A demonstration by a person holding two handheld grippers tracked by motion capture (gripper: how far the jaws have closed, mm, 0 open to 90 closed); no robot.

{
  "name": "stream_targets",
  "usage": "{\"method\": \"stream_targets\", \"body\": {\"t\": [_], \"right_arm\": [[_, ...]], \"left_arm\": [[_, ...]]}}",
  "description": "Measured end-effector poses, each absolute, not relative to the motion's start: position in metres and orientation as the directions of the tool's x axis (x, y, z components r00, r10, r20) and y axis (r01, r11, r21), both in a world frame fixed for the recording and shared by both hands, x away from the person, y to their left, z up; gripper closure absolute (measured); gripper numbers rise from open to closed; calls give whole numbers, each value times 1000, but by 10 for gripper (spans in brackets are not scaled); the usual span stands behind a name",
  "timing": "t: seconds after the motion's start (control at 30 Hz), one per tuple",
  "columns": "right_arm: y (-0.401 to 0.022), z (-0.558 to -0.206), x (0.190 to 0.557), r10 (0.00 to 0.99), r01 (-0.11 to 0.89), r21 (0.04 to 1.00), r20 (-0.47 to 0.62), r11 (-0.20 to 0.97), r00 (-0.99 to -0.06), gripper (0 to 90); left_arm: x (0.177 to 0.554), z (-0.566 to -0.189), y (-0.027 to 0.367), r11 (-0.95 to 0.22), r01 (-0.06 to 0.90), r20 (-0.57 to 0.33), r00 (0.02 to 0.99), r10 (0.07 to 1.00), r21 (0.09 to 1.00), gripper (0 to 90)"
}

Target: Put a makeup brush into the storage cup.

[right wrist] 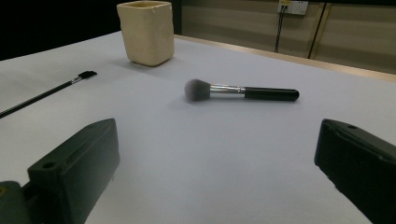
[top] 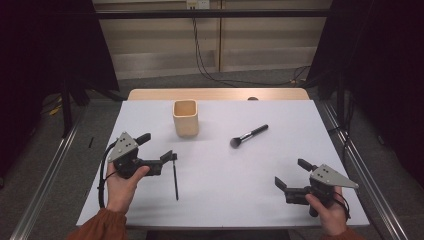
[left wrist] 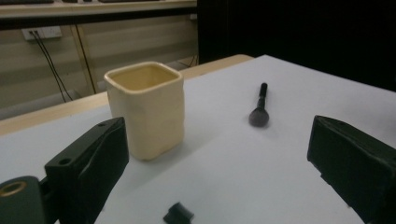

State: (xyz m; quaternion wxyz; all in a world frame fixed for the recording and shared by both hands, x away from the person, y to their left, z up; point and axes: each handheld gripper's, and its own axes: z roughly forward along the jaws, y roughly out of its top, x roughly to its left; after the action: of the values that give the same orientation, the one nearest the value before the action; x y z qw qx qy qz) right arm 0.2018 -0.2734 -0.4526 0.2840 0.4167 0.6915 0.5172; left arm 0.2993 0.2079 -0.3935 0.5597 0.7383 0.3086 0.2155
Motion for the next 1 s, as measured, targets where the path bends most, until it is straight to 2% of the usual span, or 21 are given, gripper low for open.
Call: {"method": "stream_targets", "body": {"t": [0.3,0.57,0.8,1.0], "right_arm": [[-274,-453,202,870,283,952,40,116,-492,0],[-273,-453,202,871,286,952,44,113,-489,0],[-274,-454,202,871,287,950,37,120,-489,0],[-273,-454,202,874,291,949,40,118,-485,0]], "left_arm": [[317,-390,196,-188,234,-39,717,696,954,48],[333,-390,186,-249,256,-4,705,709,934,51],[344,-392,181,-299,384,-75,714,696,874,64],[348,-392,179,-362,435,-63,707,705,825,71]]}}
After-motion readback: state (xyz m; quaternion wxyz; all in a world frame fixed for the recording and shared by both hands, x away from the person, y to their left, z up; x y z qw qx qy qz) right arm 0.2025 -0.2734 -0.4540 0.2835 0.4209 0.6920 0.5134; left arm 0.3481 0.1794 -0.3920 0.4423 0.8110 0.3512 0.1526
